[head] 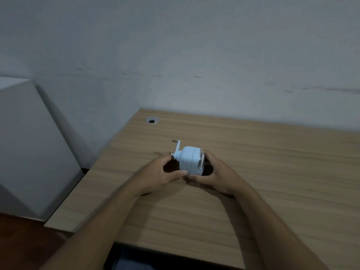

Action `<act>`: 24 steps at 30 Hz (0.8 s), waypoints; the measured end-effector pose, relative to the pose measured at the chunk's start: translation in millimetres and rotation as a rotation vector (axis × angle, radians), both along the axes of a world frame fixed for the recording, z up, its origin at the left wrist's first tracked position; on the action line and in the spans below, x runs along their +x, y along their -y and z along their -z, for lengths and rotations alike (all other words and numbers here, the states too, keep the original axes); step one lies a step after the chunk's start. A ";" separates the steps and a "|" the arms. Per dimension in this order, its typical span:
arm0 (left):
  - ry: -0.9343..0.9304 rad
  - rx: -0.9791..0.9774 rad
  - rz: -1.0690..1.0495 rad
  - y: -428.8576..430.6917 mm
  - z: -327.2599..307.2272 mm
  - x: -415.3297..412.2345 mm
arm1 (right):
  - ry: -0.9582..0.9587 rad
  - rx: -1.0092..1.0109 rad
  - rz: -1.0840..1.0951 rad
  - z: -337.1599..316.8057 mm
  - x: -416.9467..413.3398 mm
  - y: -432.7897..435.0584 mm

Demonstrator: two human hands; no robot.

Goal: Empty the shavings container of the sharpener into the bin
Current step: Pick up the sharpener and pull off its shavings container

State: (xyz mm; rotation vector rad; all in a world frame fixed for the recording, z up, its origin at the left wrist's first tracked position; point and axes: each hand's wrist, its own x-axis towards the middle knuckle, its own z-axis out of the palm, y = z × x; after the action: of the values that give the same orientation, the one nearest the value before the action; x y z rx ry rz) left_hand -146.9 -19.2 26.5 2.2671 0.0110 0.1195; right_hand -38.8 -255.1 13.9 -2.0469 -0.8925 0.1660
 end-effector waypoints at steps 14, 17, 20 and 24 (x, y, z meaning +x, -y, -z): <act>0.052 0.044 -0.025 -33.2 -2.4 -21.9 | 0.003 -0.075 -0.024 3.6 2.6 8.4; 0.025 0.038 -0.022 -46.4 0.8 -30.6 | -0.011 -0.075 -0.019 3.0 1.5 8.4; -0.008 0.003 -0.018 -50.0 2.8 -37.6 | -0.032 -0.076 -0.007 2.1 -0.6 10.5; -0.027 -0.051 -0.036 -52.1 4.8 -43.8 | -0.092 -0.023 0.024 1.1 -9.3 16.0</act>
State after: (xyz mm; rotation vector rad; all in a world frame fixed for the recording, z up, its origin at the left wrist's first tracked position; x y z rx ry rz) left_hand -190.7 32.9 21.7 2.2185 0.0689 0.1065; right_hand -48.1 -271.1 12.8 -2.0529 -0.8127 0.2564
